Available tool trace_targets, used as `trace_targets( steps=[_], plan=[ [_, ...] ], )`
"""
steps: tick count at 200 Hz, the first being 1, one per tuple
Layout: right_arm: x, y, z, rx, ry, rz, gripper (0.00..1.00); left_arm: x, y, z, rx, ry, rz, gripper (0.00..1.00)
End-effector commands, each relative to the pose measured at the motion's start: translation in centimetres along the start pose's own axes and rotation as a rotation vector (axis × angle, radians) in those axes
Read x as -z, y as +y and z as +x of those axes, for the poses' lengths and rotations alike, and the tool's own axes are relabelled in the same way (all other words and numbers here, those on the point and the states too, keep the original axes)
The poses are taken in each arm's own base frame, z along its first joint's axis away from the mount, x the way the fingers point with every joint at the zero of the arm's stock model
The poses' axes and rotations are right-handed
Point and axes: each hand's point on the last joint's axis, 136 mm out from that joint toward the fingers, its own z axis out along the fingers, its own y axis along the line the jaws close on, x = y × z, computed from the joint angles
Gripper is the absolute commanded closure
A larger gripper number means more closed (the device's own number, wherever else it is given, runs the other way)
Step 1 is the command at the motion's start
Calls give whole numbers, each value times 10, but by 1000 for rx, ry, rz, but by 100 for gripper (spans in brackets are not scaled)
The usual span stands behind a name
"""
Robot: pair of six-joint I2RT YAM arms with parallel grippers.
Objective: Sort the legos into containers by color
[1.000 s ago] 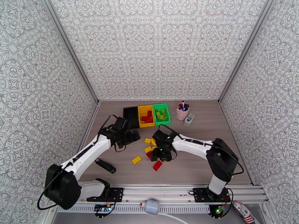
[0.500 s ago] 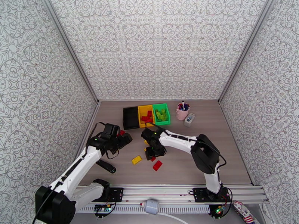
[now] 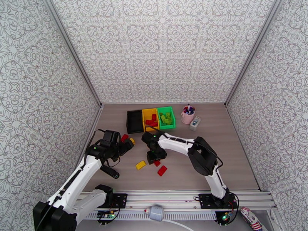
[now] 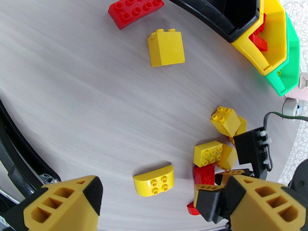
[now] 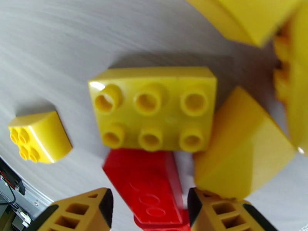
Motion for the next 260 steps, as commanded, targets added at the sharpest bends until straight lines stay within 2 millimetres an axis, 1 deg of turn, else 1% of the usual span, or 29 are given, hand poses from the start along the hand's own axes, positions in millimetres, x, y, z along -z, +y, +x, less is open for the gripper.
trace_targets(
  steps=[1,18,37,55,76,90,107,126,137,166,187,199,229,246,260],
  plan=[
    [-6,5,0,15,21,7,48,-1,11,7,36,25,-24,10],
    [-8,2,-1,4,21,26,53,-3,13,9,44,34,-27,10],
    [-6,3,-2,-3,11,25,58,-6,14,12,49,50,-27,9],
    [2,5,-2,-5,-9,6,65,-12,11,13,48,70,-21,9],
    [19,11,-3,-6,-43,-22,70,-19,4,12,46,93,-6,9],
    [33,13,-5,-14,-71,-43,70,-24,-5,12,40,106,17,9],
    [53,12,-8,-35,-112,-71,70,-30,-22,11,25,118,63,9],
    [75,3,-15,-84,-154,-111,71,-36,-43,8,-1,122,103,9],
    [85,-4,-20,-116,-172,-136,71,-39,-61,10,-11,153,156,9],
    [108,-28,-41,-211,-211,-198,71,-47,-104,3,-53,164,231,9],
    [122,-44,-63,-282,-243,-267,71,-51,-135,-7,-84,168,286,9],
    [129,-51,-77,-316,-262,-312,71,-53,-148,-15,-96,162,299,9],
    [141,-63,-115,-382,-304,-419,71,-55,-169,-47,-101,132,322,10],
    [147,-65,-138,-401,-324,-482,70,-56,-174,-66,-106,116,318,10],
    [151,-65,-157,-409,-340,-532,69,-55,-174,-81,-112,100,305,10]
  ],
)
